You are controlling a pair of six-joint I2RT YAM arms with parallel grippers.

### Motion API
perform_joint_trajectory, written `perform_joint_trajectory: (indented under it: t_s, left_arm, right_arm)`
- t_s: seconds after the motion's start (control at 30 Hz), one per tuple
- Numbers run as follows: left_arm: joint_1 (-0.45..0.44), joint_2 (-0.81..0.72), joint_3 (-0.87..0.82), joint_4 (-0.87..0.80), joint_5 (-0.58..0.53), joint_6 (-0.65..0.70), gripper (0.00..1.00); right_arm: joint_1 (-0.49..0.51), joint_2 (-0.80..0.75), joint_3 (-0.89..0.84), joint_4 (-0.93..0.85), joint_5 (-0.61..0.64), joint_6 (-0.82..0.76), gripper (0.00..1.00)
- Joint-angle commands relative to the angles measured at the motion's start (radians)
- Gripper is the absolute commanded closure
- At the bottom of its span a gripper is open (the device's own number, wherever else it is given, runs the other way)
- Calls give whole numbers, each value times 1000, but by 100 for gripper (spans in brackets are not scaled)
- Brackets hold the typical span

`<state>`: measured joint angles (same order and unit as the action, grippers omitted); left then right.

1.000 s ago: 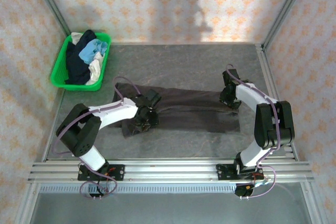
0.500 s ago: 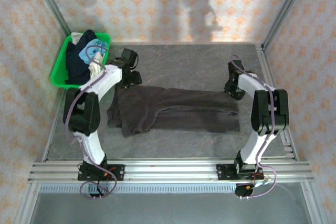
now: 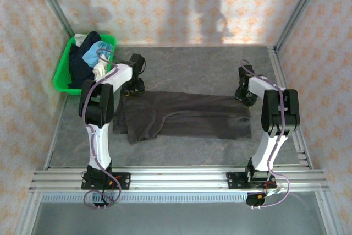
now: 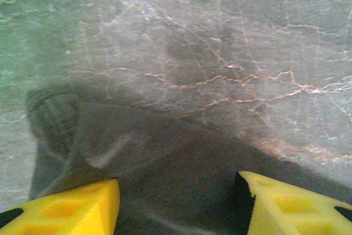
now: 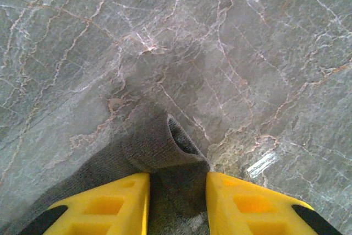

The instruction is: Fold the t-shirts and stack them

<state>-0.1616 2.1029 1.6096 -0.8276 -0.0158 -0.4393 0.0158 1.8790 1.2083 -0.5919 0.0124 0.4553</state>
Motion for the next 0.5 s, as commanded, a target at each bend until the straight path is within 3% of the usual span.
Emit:
perform_joint_trajectory:
  t_s: [0.0, 0.17, 0.47]
  left_arm:
    - [5, -90, 15, -65, -79, 46, 39]
    - [12, -138, -29, -103, -167, 76, 35]
    - [35, -109, -126, -27, -29, 50, 42]
  right_arm:
    - [-9, 33, -7, -3, 3, -4, 70]
    - [-12, 30, -9, -3, 6, -9, 70]
    - [-13, 35, 3, -6, -7, 0, 70]
